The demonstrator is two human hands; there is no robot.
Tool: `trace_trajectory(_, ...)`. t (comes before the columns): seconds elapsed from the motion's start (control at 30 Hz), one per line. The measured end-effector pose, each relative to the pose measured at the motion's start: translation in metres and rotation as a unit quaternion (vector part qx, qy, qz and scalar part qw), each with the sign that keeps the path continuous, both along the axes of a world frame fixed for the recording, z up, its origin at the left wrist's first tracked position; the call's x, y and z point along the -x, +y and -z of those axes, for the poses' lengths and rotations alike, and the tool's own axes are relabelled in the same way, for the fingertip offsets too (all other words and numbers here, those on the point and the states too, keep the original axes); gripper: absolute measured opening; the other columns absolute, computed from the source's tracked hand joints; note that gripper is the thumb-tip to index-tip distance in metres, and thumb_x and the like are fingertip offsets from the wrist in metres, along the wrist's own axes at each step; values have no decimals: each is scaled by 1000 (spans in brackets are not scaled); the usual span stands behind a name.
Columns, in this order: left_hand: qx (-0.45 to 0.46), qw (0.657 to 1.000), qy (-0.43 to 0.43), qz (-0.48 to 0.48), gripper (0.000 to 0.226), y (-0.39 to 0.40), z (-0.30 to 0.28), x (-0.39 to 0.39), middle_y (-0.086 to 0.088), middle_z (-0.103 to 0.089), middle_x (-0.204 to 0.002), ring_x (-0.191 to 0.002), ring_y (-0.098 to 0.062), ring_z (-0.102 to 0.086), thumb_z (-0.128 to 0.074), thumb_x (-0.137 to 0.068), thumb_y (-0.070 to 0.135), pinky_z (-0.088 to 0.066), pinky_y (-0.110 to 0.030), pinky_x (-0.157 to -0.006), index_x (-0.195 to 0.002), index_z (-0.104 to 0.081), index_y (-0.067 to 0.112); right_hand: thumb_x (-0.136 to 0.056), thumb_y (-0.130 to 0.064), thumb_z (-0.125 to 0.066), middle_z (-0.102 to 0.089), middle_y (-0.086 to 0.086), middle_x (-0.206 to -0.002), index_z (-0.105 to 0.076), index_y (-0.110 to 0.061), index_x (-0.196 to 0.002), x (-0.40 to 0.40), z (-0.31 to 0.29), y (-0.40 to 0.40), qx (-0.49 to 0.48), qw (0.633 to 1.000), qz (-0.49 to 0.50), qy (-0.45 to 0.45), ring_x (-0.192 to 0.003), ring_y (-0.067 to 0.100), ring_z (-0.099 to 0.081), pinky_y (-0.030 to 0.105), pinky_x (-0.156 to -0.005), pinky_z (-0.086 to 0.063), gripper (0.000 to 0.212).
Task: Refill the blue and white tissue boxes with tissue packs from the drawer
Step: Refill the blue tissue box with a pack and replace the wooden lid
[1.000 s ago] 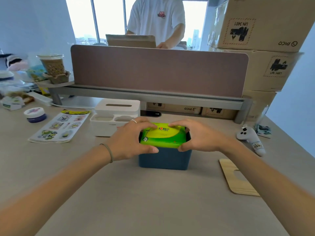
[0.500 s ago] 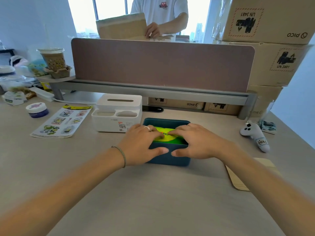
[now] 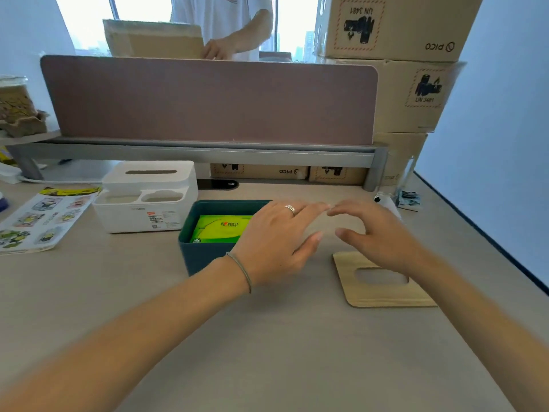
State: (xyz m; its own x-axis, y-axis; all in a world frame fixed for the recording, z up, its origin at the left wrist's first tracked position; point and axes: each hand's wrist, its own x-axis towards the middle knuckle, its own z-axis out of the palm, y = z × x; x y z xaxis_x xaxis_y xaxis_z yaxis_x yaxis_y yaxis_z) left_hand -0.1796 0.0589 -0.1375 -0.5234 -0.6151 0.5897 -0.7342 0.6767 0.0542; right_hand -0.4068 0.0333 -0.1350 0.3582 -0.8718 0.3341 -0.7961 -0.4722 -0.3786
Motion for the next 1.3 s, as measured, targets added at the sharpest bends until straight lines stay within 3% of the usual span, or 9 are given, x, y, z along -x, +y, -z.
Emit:
trace_trajectory(0.2, -113, 992, -44, 27, 56, -8, 31, 49, 1, -58, -136, -120, -20, -56, -47, -98, 51, -45, -39, -101, -148, -40, 26, -91, -23, -68, -61, -11, -130, -65, -29, -124, 58, 27, 15, -63, 996, 64, 13, -124, 7, -50, 21, -97, -32, 33)
trace_trajectory(0.4, -251, 957, -143, -10, 109, -15, 55, 72, 1, -29, -162, -149, -21, -24, -46, -71, 91, -18, -45, -122, -157, -2, 40, -87, -18, -69, -64, -6, -128, -68, -30, -120, 90, 40, 26, -97, 987, 128, 17, -122, 17, -55, 35, -104, -41, 35)
trace_trajectory(0.57, -267, 948, -175, -8, 118, -20, 61, 79, 2, -32, -161, -149, -21, -25, -50, -65, 92, -4, -53, -124, -156, 4, 40, -86, -19, -66, -64, -6, -126, -64, -31, -125, 95, 49, 28, -144, 980, 132, 30, -114, 16, -58, 36, -100, -45, 41)
trace_trajectory(0.73, -254, 955, -153, -6, 112, -20, 55, 82, 5, -49, -148, -135, -19, -43, -55, -61, 92, -17, -42, -121, -152, -17, 39, -88, -23, -66, -65, -9, -122, -61, -33, -129, 96, 47, 29, -139, 981, 129, 33, -112, 13, -58, 35, -100, -45, 42)
trace_trajectory(0.87, -226, 964, -139, -1, 100, -17, 44, 85, 8, -58, -128, -113, -16, -50, -62, -62, 86, -33, -28, -91, -142, -31, 36, -91, -27, -65, -64, -11, -121, -60, -34, -130, 95, 45, 29, -137, 982, 128, 34, -113, 13, -57, 29, -95, -43, 40)
trace_trajectory(1.03, -255, 959, -125, 1, 96, -18, 25, 87, 5, -58, -116, -102, -17, -50, -69, -59, 80, -48, -33, -90, -134, -29, 37, -92, -53, -59, -57, -11, -133, -54, -38, -137, 95, 40, 33, -157, 982, 101, 28, -120, 12, -51, 31, -97, -40, 48)
trace_trajectory(1.17, -247, 960, -130, 18, 93, -19, 8, 83, 2, -59, -107, -100, -22, -50, -74, -61, 73, -37, -35, -100, -132, -27, 34, -79, -80, -45, -48, -13, -145, -46, -40, -143, 89, 34, 36, -183, 981, 50, 48, -134, 12, -43, 40, -111, -36, 76)
trace_trajectory(1.23, -240, 962, -128, 22, 93, -20, 1, 78, 2, -58, -106, -99, -22, -48, -74, -60, 73, -40, -33, -89, -130, -26, 35, -76, -83, -44, -44, -13, -148, -43, -38, -146, 85, 30, 34, -183, 982, 34, 44, -136, 12, -41, 36, -111, -35, 83)
trace_trajectory(1.3, -246, 962, -118, 24, 93, -22, -7, 68, 3, -55, -106, -99, -18, -45, -74, -58, 73, -44, -35, -86, -128, -25, 38, -82, -74, -56, -41, -11, -151, -39, -34, -149, 79, 23, 32, -179, 983, 17, 36, -137, 10, -39, 25, -105, -32, 80)
